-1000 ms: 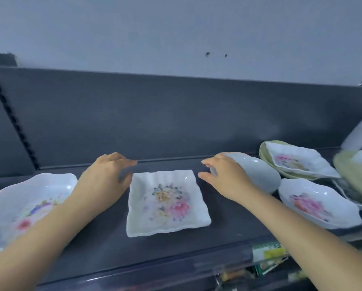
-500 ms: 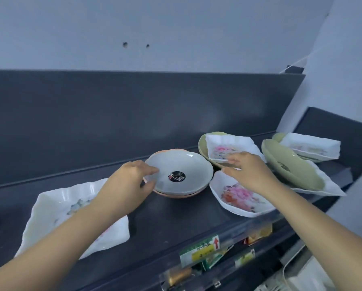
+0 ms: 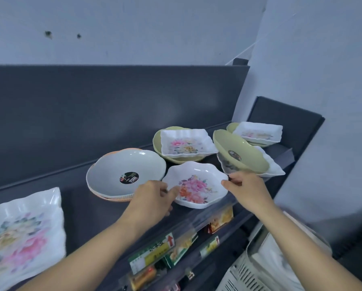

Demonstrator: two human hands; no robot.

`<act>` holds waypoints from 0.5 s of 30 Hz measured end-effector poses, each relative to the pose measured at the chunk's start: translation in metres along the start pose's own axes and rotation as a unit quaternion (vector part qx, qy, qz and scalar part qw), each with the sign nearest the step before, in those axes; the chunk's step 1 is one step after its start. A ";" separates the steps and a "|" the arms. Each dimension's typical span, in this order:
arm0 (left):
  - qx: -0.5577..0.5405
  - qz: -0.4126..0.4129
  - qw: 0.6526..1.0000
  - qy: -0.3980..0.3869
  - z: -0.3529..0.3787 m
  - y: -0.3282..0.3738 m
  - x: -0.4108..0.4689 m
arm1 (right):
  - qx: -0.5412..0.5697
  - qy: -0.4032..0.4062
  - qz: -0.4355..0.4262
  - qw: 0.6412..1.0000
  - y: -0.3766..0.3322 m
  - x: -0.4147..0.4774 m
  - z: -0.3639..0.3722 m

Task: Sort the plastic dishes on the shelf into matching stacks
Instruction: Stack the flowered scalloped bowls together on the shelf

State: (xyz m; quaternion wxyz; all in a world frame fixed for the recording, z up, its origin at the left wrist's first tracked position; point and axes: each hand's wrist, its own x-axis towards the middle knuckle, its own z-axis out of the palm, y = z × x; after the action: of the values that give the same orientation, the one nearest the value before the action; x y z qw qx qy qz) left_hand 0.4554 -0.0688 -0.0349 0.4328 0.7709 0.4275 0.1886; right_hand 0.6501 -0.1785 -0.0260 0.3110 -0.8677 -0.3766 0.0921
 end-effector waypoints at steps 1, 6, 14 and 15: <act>-0.014 -0.010 1.000 0.003 0.002 0.000 0.002 | 0.023 -0.018 0.016 0.999 0.001 0.000 0.001; -0.078 -0.036 0.996 -0.008 0.007 0.001 0.001 | 0.255 -0.116 0.152 0.948 -0.002 0.002 0.003; -0.199 0.038 0.979 -0.029 0.001 0.016 -0.014 | 0.331 -0.049 0.098 0.937 -0.007 -0.005 -0.022; -0.216 0.048 0.975 -0.026 -0.005 0.018 -0.016 | 0.340 -0.047 0.085 0.935 -0.012 -0.005 -0.024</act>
State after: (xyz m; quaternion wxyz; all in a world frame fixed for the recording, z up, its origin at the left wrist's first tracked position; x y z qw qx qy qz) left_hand 0.4522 -0.0843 -0.0157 0.5905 0.6834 0.3280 0.2769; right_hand 0.6486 -0.1875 -0.0001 0.5603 -0.7336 -0.2622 0.2813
